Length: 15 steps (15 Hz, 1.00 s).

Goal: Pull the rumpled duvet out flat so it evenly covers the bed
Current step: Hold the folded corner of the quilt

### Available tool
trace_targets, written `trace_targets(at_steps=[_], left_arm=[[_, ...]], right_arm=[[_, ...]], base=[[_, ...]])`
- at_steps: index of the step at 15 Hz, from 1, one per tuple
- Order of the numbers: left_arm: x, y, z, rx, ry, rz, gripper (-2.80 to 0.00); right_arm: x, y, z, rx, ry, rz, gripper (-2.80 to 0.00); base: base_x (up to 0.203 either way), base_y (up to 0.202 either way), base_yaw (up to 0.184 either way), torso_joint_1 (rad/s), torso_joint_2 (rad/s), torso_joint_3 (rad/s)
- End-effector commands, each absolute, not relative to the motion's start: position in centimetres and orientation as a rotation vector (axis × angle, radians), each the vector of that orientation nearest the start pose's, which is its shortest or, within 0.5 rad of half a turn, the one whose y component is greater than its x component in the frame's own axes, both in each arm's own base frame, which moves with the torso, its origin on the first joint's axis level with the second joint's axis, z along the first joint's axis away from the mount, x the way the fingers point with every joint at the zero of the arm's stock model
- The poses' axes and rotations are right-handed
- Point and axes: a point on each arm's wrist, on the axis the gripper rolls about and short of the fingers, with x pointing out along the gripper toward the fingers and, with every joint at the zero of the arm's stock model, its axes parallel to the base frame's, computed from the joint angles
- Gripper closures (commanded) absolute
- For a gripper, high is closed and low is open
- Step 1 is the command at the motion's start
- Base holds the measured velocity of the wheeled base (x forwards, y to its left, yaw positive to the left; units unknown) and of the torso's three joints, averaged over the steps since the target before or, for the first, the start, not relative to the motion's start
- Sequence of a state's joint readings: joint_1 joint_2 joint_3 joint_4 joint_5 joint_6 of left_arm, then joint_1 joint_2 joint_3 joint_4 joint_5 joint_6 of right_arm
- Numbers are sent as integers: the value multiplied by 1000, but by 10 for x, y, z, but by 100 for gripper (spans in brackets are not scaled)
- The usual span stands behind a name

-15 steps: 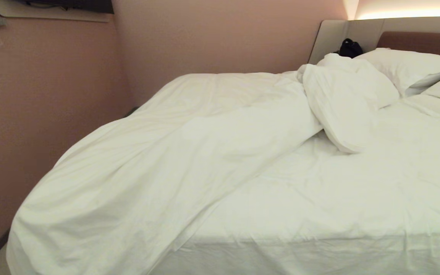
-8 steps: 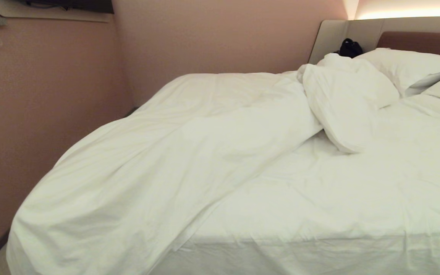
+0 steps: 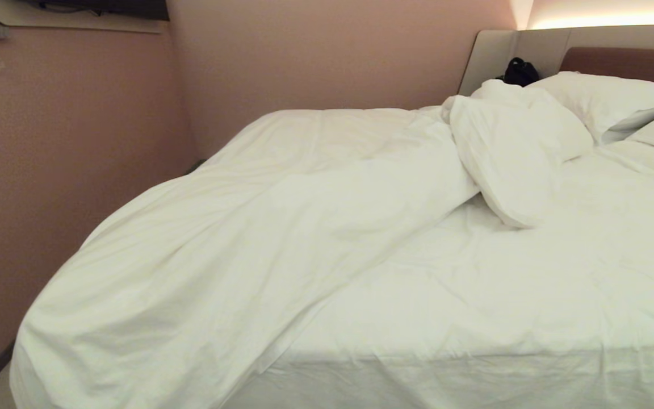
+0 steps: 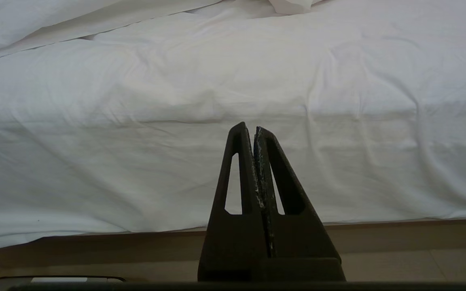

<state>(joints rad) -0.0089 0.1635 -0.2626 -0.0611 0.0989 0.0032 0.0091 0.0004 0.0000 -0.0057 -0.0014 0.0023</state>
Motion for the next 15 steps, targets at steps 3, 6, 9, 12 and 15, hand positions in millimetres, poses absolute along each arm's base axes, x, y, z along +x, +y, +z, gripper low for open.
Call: trace_targets(at_steps=[3,6,9,12,15], left_arm=[[-32,-1,107,12,-142,-32,0],[-25,-2,88,15,-68,-99,0],[-25,-2,85,8,-57,-76,0],[-23,1,80,24,-43,25,0],[-23,1,81,17,-55,23,0]], right_arm=[[-23,0,76,3,-6,9,0],[-23,0,76,2,-6,8,0],[-23,0,76,2,-6,8,0],[-23,0,76,2,-6,8,0],[-23,0,76,2,-6,8,0]], base=[[0,0,0,0,0,0],[0,0,0,0,0,0],[0,0,0,0,0,0],[0,0,0,0,0,0],[0,0,0,0,0,0]])
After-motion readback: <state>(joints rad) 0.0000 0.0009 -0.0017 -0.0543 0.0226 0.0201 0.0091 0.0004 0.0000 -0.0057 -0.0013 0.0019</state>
